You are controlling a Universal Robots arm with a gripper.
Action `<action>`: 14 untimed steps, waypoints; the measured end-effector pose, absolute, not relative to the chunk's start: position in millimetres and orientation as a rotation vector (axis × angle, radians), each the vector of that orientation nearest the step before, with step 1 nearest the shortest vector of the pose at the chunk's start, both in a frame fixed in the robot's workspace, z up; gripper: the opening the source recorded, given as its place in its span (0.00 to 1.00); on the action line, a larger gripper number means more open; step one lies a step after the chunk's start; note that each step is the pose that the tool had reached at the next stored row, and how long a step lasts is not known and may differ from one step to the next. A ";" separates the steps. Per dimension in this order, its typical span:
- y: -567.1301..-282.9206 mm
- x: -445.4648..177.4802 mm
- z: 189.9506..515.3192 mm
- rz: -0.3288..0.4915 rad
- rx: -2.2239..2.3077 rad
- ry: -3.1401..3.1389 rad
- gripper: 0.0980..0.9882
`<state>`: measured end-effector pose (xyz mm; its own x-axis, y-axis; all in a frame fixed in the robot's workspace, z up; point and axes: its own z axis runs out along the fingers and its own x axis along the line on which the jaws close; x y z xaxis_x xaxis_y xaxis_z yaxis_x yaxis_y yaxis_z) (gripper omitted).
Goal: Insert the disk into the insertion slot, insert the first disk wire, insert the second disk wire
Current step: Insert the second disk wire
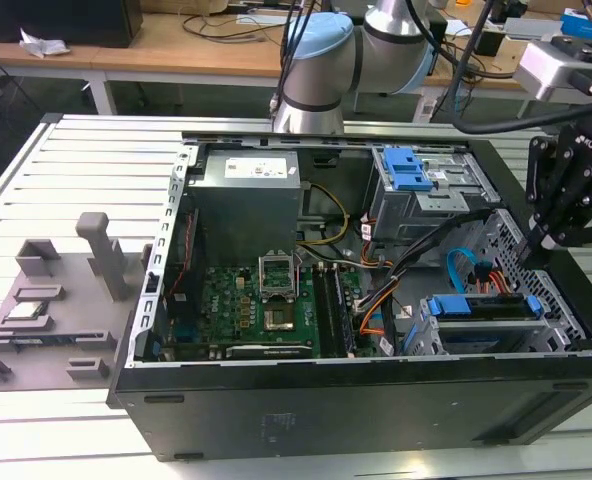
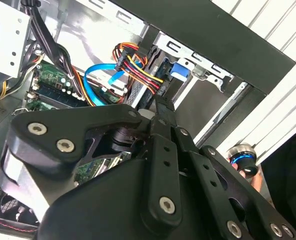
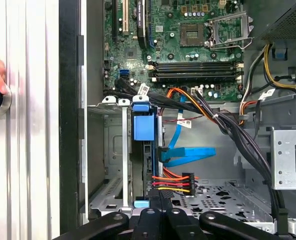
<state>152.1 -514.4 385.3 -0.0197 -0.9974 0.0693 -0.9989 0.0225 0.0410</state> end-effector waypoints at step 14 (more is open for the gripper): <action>-512.9 142.1 385.1 0.029 2.143 -2.189 0.23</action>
<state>142.1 -512.9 385.1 -0.0196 -0.9974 0.0693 -0.9989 0.0225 0.0411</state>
